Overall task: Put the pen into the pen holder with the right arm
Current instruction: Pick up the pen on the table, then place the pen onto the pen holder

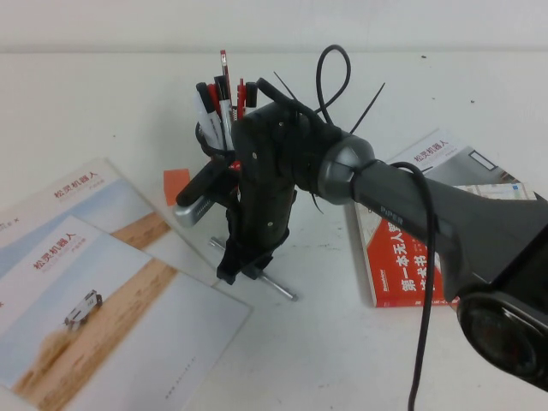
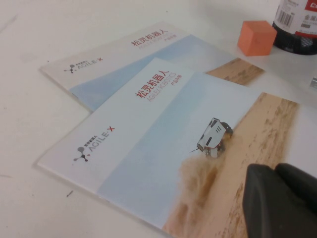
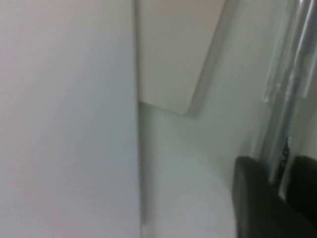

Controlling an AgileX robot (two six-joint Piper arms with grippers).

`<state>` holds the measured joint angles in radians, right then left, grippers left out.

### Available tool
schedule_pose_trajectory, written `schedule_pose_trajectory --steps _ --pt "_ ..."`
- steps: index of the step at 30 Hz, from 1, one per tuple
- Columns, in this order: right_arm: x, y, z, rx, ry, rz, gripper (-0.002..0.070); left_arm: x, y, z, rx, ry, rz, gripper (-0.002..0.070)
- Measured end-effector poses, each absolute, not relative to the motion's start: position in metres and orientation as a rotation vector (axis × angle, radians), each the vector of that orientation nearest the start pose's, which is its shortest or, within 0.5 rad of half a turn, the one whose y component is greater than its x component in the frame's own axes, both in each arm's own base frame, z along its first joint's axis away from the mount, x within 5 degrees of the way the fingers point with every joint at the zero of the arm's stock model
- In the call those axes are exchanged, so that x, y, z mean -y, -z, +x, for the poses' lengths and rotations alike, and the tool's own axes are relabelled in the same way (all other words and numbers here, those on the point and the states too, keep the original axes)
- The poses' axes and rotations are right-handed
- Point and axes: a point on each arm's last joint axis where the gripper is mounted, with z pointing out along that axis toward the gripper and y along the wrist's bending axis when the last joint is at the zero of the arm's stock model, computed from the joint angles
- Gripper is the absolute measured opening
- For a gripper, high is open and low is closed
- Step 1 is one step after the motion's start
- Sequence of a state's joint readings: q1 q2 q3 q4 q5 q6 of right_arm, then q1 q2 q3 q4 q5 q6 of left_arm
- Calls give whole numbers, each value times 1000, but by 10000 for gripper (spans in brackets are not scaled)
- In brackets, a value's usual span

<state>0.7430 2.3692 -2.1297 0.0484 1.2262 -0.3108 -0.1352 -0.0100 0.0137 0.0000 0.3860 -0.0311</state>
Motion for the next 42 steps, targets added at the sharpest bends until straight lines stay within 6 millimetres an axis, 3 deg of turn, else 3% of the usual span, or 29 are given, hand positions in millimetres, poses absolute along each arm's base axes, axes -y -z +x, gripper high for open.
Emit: schedule_pose_trajectory --steps 2,3,8,13,16,19,22,25,29,34,39,42 --pt "-340 -187 364 -2569 -132 -1473 62 7 -174 52 -1872 115 98 -1" --pt "-340 -190 363 -2565 -139 -1470 50 7 -174 52 -1872 115 98 -1" --pt "-340 -224 357 -2553 -301 -1359 50 7 -174 52 -1872 115 98 -1" --pt "-344 -264 353 -2383 -513 -1216 50 7 -174 52 -1872 115 98 -1" --pt "-347 -266 347 -2249 -644 -1142 50 7 -174 52 -1872 115 98 -1" --pt "-342 -255 339 -2149 -726 -1040 50 7 -174 52 -1872 115 98 -1" --pt "-330 -252 332 -2037 -713 -952 50 7 -174 52 -1872 115 98 -1" --pt "-319 -262 327 -1914 -639 -979 50 7 -174 52 -1872 115 98 -1" --pt "-316 -276 321 -1799 -600 -1062 50 7 -174 52 -1872 115 98 -1" --pt "-315 -286 320 -1760 -605 -1042 50 7 -174 52 -1872 115 98 -1" --pt "-304 -297 334 -1776 -480 -792 50 7 -174 52 -1872 115 98 -1" --pt "-297 -305 344 -1770 -530 -582 50 7 -174 52 -1872 115 98 -1"
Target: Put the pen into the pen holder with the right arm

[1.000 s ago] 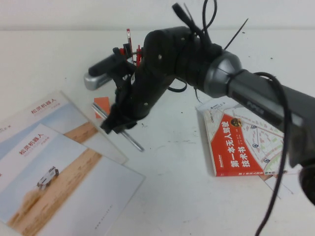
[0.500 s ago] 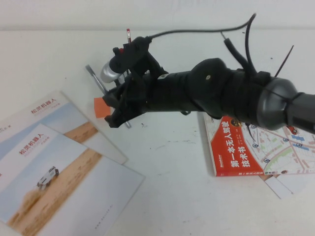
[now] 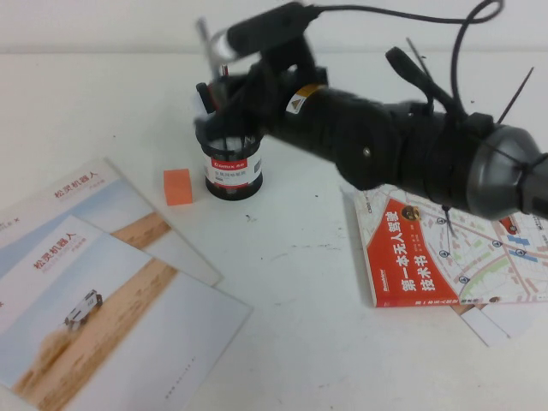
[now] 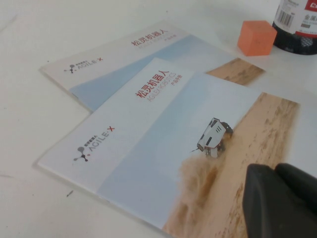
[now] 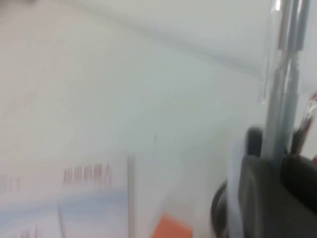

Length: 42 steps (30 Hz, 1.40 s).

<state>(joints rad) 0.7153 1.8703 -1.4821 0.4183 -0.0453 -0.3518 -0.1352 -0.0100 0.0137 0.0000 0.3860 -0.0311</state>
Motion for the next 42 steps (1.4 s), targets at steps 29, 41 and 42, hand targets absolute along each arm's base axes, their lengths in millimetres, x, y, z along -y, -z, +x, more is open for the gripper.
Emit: schedule_pose_trajectory --steps 29,41,42 --pt "-289 -222 407 -1466 -669 -499 410 7 -174 52 -1872 115 98 -1" --pt "-271 -294 377 -1428 -589 -593 16 7 -174 52 -1872 115 98 -1" --pt "-266 -310 368 -1406 -582 -602 6 7 -174 52 -1872 115 98 -1"
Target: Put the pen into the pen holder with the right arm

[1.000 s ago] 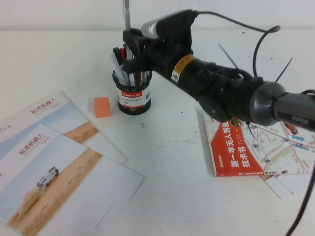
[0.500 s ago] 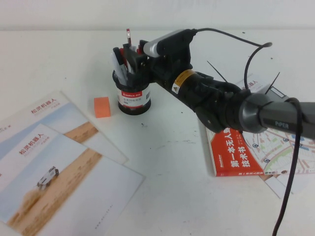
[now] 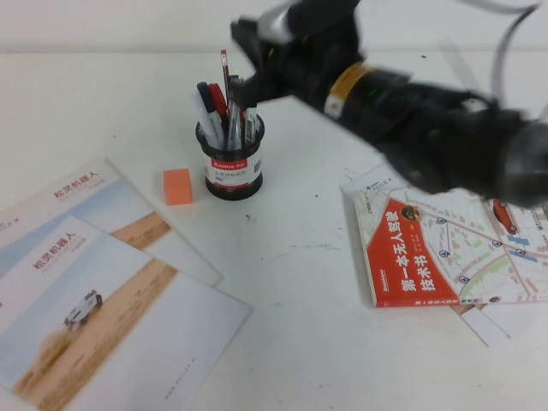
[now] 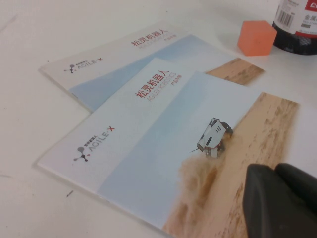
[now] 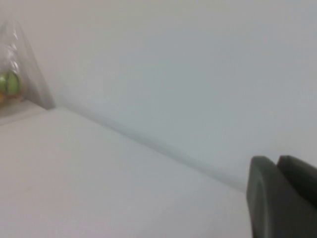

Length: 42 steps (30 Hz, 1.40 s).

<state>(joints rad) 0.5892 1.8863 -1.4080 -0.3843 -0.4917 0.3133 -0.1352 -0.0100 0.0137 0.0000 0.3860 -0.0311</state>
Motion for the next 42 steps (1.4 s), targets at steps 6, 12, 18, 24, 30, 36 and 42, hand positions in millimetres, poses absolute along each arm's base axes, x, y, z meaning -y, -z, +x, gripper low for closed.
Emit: schedule_pose_trajectory --steps 6,12,18,24,30,36,42 --pt "-224 -342 302 -1374 -589 -628 -16 7 -174 52 -1872 115 98 -1" --pt "-182 -318 242 -1492 -554 -657 -19 7 -174 52 -1872 115 98 -1" --pt "-155 -294 210 -1603 -547 -613 -19 7 -174 52 -1872 115 98 -1" --pt "-133 -277 196 -1627 -504 -592 -19 7 -174 52 -1872 115 98 -1" --pt "-105 -268 182 -1605 -426 -556 -19 7 -174 52 -1872 115 98 -1" --pt "-68 -253 146 -1686 -334 -435 -19 7 -174 52 -1872 115 98 -1" --pt "-34 -234 114 -1729 -194 -292 -19 7 -174 52 -1872 115 98 -1"
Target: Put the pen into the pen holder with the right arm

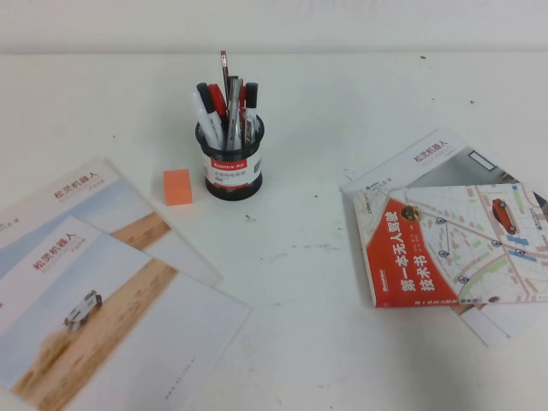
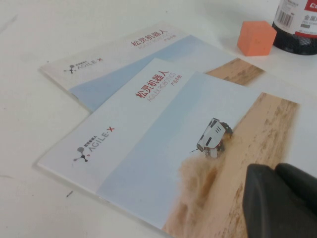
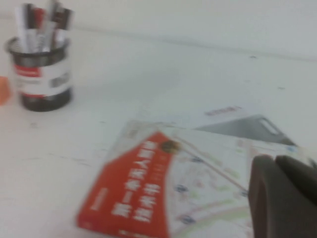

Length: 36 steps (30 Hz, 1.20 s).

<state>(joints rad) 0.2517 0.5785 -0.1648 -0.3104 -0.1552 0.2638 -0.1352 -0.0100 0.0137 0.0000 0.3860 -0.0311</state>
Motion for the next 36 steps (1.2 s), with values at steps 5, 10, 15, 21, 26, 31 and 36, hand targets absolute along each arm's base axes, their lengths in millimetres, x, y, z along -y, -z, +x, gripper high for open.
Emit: schedule_pose_trajectory --steps 5,10,15,21,26,31,36 --pt "-16 -215 94 -1699 -100 -172 -19 7 -174 52 -1872 115 98 -1" --pt "-5 -198 77 -1659 -33 -55 -19 7 -174 52 -1872 115 98 -1" --pt "-2 -197 71 -1643 -23 -6 -19 7 -174 52 -1872 115 98 -1" --pt "-1 -198 69 -1625 -32 8 -19 7 -174 52 -1872 115 98 -1" --pt "-1 -196 63 -1636 -33 19 -19 7 -174 52 -1872 115 98 -1" --pt "-4 -186 56 -1710 -71 -2 -19 7 -174 52 -1872 115 98 -1" --pt "-7 -176 54 -1824 -99 -17 -19 7 -174 52 -1872 115 98 -1"
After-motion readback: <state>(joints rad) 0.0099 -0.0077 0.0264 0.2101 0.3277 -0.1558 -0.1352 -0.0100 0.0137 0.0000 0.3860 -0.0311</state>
